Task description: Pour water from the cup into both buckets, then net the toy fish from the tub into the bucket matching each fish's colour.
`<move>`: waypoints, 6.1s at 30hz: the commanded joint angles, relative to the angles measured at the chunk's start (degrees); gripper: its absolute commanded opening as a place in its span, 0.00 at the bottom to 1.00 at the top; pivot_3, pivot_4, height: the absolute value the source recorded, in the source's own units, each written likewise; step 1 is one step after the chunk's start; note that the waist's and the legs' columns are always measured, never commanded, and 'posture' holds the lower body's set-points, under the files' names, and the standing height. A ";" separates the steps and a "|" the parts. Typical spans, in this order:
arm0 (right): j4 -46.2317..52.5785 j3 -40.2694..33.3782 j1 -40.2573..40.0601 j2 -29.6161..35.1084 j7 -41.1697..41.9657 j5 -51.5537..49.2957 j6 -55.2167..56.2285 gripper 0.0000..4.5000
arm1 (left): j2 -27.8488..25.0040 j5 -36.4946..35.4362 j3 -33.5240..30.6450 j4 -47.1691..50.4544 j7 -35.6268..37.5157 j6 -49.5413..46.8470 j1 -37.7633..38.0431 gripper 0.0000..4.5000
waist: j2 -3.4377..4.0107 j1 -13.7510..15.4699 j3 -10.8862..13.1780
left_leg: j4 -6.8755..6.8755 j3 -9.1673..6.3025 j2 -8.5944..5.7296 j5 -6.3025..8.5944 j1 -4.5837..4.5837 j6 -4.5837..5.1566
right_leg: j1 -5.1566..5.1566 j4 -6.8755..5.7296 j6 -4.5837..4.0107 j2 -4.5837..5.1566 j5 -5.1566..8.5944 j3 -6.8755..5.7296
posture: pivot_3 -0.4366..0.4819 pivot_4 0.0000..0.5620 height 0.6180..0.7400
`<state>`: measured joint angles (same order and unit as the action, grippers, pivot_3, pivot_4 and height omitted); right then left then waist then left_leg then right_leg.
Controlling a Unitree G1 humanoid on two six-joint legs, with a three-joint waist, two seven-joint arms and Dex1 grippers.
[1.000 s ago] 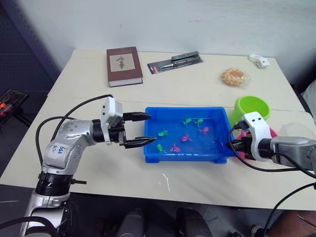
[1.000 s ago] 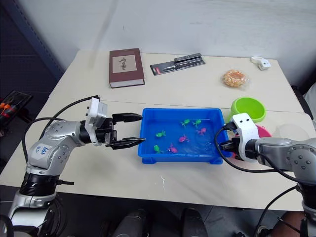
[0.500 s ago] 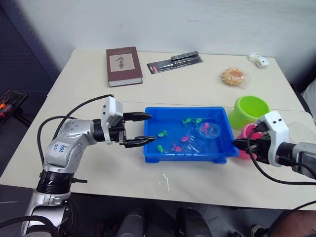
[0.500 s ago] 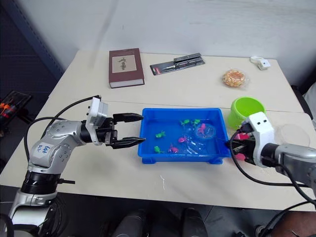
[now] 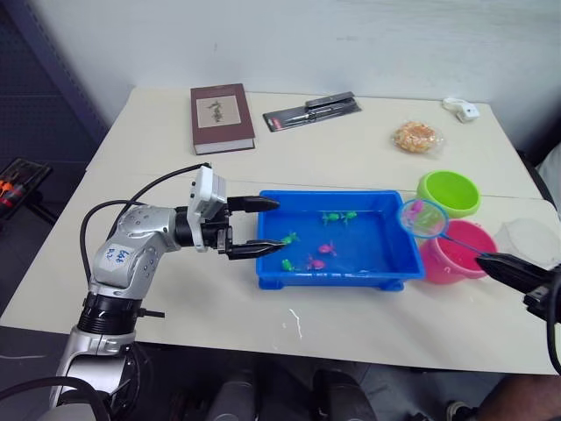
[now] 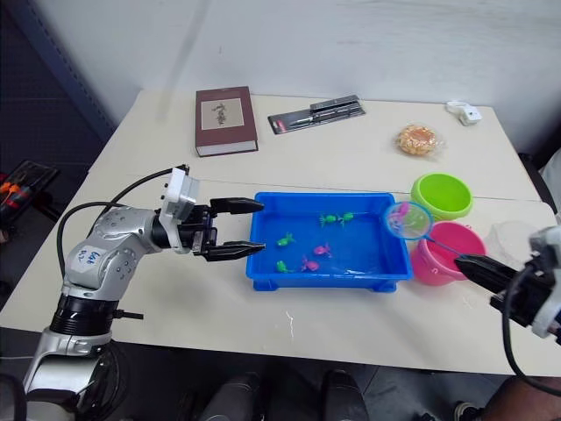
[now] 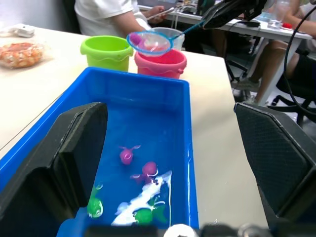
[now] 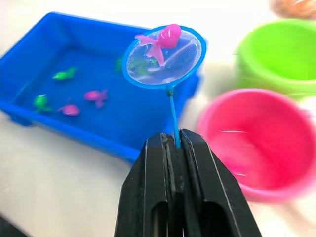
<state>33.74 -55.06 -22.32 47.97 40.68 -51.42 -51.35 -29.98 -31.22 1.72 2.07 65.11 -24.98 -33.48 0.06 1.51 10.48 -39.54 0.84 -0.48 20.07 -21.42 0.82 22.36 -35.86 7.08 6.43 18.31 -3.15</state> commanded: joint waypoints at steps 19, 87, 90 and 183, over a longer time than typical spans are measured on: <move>-21.39 9.80 -6.17 -10.56 -11.24 58.16 72.27 0.00 | 0.52 0.49 0.88 -0.83 2.75 1.64 -1.14 0.98 | 0.02 -0.31 -0.01 | 0.27 0.42 0.03 -0.04 0.30 -0.06 | 0.09 -0.01 0.00 -0.04 0.00 0.31 | 0.48 0.27 0.99; -29.87 61.41 39.13 5.16 11.23 55.51 58.05 0.00 | -8.28 -0.22 -5.68 8.61 -4.02 -0.59 10.23 0.98 | -0.04 -1.55 -0.01 | 0.14 0.27 0.04 -0.06 0.18 -0.04 | 0.09 -0.05 0.00 0.04 0.00 0.07 | 0.48 0.27 0.99; -29.12 61.59 38.79 4.76 13.04 54.02 58.39 0.00 | -8.34 -0.24 -5.71 8.70 -4.05 -0.69 10.28 0.98 | -0.04 -1.56 -0.01 | 0.14 0.26 0.05 -0.06 0.18 -0.04 | 0.09 -0.05 0.00 0.04 0.00 0.07 | 0.48 0.27 0.99; -25.47 75.46 59.46 -1.22 29.36 55.82 38.88 0.00 | -15.82 1.51 -7.45 5.88 0.05 2.37 12.84 0.98 | -0.04 -1.73 0.00 | 0.12 0.21 0.06 -0.05 0.12 -0.06 | 0.15 -0.05 -0.01 0.06 0.00 0.00 | 0.48 0.27 0.99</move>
<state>7.04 20.39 35.64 46.70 69.57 3.57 -12.74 -44.86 -29.07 -3.91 6.34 64.73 -22.91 -20.87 0.03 -0.22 10.47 -39.42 1.06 -0.43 20.03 -21.30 0.76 22.51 -35.91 7.07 6.49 18.32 -3.15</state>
